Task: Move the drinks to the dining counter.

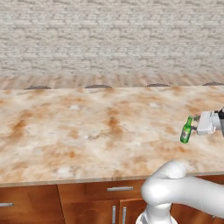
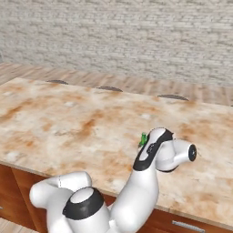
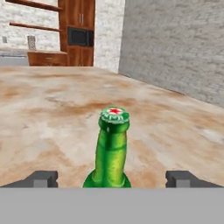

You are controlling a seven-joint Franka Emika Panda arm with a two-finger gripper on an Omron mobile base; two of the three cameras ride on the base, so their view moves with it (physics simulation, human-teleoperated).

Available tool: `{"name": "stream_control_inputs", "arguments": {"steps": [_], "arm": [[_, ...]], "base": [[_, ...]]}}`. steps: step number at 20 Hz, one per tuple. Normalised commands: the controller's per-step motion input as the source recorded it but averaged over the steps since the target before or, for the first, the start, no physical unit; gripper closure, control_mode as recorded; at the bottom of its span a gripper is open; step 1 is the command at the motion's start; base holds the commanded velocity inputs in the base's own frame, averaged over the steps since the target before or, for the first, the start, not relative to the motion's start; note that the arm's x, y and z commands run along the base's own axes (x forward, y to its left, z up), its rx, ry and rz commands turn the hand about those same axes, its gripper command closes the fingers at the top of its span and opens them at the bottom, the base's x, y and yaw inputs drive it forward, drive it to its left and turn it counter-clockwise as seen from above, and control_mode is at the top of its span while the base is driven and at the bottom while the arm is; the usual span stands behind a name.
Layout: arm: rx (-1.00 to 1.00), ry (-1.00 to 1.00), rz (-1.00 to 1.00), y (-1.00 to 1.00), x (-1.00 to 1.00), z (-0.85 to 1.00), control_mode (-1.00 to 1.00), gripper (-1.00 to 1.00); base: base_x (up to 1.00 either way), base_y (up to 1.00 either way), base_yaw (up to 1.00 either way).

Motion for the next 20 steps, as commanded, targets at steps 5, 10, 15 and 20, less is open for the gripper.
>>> {"name": "stream_control_inputs", "arguments": {"steps": [5,10,15,20], "arm": [[0.00,0.14,-0.25,-0.12,-0.13,0.47,-1.00,-1.00],[-0.07,0.33,-0.39,0.04,-0.09,0.42,-1.00,-1.00],[-0.13,0.35,-0.33,0.01,-0.04,0.28,-1.00,-1.00],[-0.11,0.24,-0.40,0.33,-0.11,0.03,-1.00,-1.00]], "base": [[0.00,0.00,0.00],[0.00,0.00,0.00],[0.00,0.00,0.00],[0.00,0.00,0.00]]}}
